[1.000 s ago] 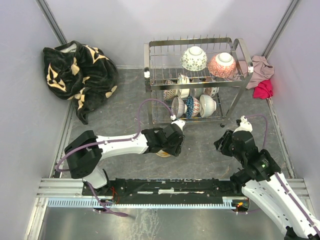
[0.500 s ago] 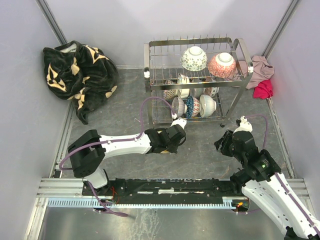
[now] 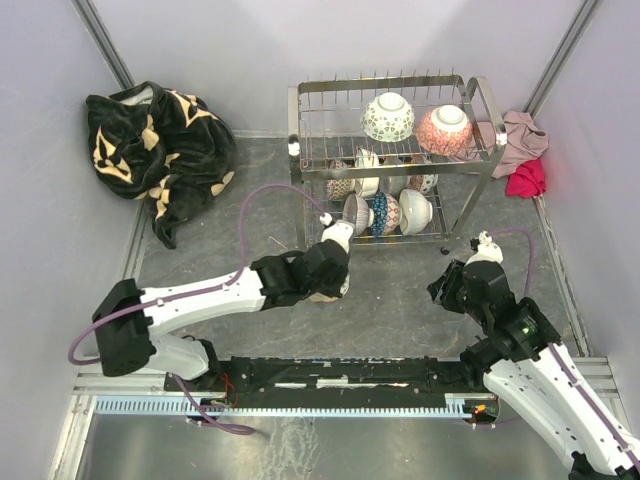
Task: Load the bowls into the dish rack
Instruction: Pick up the bowl from the center of the board.
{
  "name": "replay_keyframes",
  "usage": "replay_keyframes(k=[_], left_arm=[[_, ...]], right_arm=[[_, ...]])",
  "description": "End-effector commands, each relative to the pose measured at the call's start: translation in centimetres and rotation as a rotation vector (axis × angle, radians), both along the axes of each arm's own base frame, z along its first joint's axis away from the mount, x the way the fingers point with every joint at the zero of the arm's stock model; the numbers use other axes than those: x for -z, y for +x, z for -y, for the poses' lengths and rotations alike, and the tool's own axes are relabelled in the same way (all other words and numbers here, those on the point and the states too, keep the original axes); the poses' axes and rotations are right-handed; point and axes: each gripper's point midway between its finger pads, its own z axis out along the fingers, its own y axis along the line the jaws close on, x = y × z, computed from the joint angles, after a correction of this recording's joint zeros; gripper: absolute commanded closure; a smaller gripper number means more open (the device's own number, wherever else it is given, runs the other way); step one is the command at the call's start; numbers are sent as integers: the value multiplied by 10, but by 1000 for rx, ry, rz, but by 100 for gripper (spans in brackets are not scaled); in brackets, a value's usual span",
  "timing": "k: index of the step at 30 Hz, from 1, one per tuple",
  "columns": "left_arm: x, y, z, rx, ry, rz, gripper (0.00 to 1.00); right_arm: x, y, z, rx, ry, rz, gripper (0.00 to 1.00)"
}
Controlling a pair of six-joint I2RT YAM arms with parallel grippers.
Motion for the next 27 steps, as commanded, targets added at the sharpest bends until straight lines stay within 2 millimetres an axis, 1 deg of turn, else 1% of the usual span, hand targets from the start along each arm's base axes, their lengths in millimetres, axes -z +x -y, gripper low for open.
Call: replay_keyframes(k=[1,4,7,9,10,14,17,21,25,27], left_arm=[[-33,11,-5,-27,-162,10,97],[-43,19,-23,-59,-256,-1,97],[-62,32,-54,-143,-337,23,97],[-78,41,-76,-204,-377,59,97],[-90,45,-88,-232,-402,85,97],[-117,64,-123,-339,-442,163,97],[-127,80,-140,-383,-459,193,97],[-134,112,-162,-445,-507,209,97],[-145,146,-179,-461,-619,218,97],[-151,161,-180,-449,-663,222,97]], right_arm=[[-16,8,-8,-22,27,50,59],[-18,7,-8,-24,30,53,59],[-20,6,-7,-30,24,53,59],[-22,6,-7,-33,23,55,59],[-23,6,-8,-36,26,55,59],[-25,8,-12,-48,35,56,59],[-27,8,-15,-59,44,55,59],[-30,7,-17,-66,55,55,59],[-34,5,-17,-72,59,55,59],[-35,4,-18,-79,63,52,59]])
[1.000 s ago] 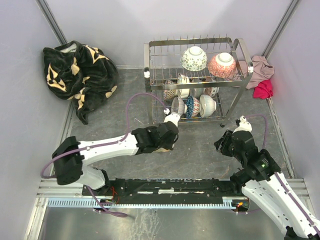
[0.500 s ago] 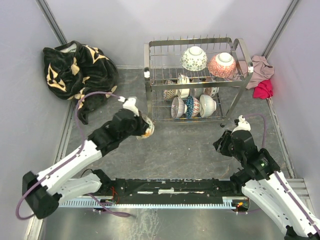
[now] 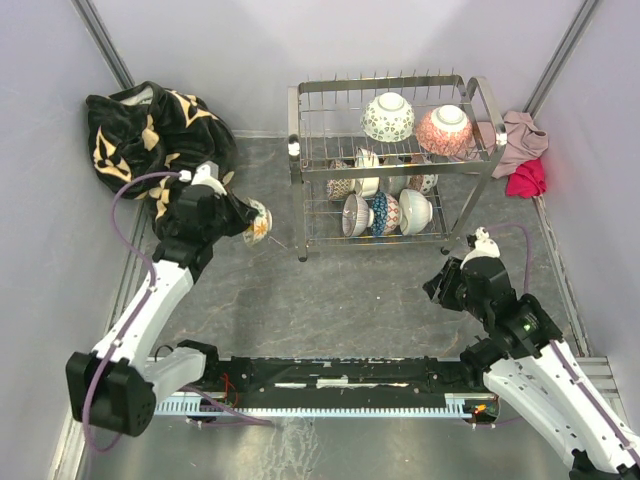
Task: Load the bowls into the dish rack
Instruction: Pick up the bowl from the center of the board, then place the bowl in the dish rack.
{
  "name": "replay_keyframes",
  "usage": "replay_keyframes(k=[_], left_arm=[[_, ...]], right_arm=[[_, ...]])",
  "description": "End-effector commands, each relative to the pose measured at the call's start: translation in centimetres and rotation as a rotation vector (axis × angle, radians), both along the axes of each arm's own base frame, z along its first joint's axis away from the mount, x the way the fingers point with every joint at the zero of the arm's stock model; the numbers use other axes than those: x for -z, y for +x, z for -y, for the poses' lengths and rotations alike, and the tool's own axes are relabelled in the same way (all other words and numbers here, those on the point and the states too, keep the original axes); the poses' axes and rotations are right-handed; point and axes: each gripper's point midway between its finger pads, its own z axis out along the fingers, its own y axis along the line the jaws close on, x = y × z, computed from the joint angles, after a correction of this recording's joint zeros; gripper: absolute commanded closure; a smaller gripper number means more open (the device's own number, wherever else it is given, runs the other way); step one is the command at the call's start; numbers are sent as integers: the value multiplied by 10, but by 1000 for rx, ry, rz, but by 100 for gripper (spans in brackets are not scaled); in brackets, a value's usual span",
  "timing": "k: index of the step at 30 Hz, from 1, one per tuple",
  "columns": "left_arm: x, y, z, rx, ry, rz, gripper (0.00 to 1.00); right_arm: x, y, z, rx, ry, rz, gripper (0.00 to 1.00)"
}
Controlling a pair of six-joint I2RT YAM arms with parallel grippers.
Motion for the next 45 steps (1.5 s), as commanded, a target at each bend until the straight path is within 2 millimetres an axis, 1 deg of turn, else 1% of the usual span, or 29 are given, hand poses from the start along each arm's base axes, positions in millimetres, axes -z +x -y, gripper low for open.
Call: replay_keyframes(k=[1,5,8,9,11,13,17,21,29,32,37,40,45], left_arm=[[-75,41,15,81,-195,221,97],[-92,68,23,106,-240,274,97],[-96,89,32,140,-282,282,97],[-97,94,35,152,-299,283,97],[-103,103,41,174,-330,297,97],[-106,108,48,202,-367,296,97],[-112,105,69,282,-487,275,97],[-109,99,96,345,-552,236,97],[-89,94,130,382,-595,156,97],[-76,88,136,378,-603,112,97],[-49,77,136,355,-614,39,97],[-39,72,137,352,-612,11,97],[-23,66,146,367,-599,-34,97]], right_arm=[[-25,5,-7,-28,34,59,59],[-27,7,-11,-36,48,57,59],[-26,8,-14,-47,53,50,59],[-26,8,-15,-49,55,49,59],[-26,9,-18,-55,59,47,59],[-26,10,-18,-59,57,46,59],[-25,13,-20,-63,51,41,59],[-22,18,-26,-73,58,31,59],[-20,21,-29,-79,61,31,59],[-19,21,-30,-81,61,28,59],[-16,21,-31,-86,62,24,59],[-13,22,-32,-88,65,19,59],[-13,23,-34,-91,71,19,59]])
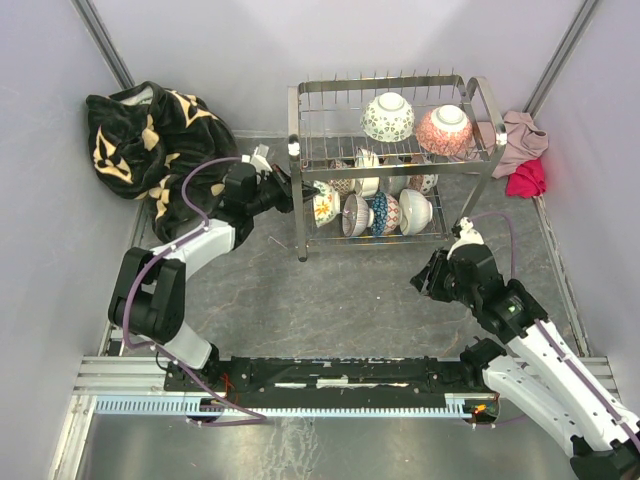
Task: Load the bowls into the dish rack
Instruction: Place the bowl in the dish rack.
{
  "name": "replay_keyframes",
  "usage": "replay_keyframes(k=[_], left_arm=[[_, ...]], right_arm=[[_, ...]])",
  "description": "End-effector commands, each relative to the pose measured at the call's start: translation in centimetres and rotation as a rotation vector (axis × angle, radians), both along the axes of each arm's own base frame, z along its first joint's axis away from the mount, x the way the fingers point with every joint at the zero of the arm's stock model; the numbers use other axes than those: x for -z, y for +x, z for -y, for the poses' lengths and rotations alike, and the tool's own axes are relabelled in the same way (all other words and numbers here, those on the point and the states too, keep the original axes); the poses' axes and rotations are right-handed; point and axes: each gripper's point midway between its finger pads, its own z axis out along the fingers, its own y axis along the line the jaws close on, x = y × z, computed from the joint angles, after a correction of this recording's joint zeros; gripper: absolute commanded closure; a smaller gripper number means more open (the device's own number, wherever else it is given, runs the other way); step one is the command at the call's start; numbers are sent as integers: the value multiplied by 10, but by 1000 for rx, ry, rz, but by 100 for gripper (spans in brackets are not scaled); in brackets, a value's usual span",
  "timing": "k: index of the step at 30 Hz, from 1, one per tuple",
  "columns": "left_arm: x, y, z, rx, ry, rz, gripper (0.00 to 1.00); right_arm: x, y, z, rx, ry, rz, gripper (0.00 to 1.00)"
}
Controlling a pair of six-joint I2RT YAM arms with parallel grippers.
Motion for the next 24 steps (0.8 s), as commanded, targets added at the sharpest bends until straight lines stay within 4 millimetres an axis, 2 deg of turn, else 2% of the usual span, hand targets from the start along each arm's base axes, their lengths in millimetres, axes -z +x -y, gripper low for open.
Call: replay_keyframes(k=[1,7,13,17,21,24], left_arm=[[-25,-5,14,37,-64,57,97],[-8,-10,18,44,-45,20,97],[17,-18,13,19,31,-16,97],[33,-24,18,29,49,-38,97],[43,-27,24,39,46,-51,97],[39,-28,26,46,12,-43,97]], right_arm=[[-12,9,-7,-18,28,55,59],[-11,9,-8,-21,31,57,59],[-10,8,-8,-21,34,54,59],[-9,8,-9,-23,36,52,59],[-10,7,-9,-25,38,54,59],[-10,7,-8,-24,35,56,59]])
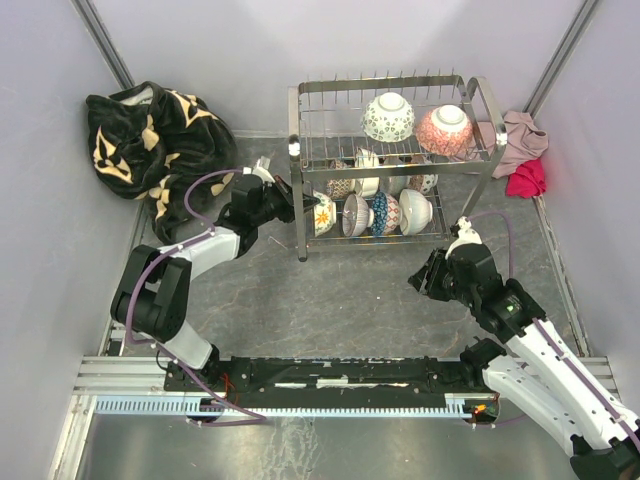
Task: Load the bowls into the dish rack
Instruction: Place the bowl in the dish rack.
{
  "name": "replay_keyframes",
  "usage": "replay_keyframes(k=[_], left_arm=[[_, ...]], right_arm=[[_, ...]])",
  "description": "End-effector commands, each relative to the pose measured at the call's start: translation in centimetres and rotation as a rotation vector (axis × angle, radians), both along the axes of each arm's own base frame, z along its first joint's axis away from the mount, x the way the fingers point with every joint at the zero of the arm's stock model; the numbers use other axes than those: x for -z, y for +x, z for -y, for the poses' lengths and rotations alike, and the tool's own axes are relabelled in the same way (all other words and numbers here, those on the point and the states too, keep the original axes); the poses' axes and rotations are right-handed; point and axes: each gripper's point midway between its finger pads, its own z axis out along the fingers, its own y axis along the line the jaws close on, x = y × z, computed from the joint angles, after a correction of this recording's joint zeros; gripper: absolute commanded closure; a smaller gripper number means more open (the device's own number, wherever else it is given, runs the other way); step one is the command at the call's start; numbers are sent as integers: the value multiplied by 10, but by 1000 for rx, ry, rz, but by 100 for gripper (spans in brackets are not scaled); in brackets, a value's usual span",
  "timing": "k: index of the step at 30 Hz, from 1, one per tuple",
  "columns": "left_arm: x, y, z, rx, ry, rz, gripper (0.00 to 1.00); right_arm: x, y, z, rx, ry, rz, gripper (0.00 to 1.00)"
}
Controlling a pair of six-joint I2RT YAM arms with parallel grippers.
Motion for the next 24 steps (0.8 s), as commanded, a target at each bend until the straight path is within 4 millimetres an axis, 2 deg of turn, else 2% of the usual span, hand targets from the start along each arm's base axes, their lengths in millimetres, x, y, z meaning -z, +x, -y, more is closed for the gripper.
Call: replay_keyframes(k=[1,7,24], left_arm=[[-2,-22,24,99,-47,11,97],[-28,-22,26,106,-95,48,97],[-50,-23,35,137,-201,71,97]], right_arm=[[-9,4,-3,-10,15,44,59],[-8,4,-3,-10,15,45,59],[-7,4,-3,-11,15,41,59]])
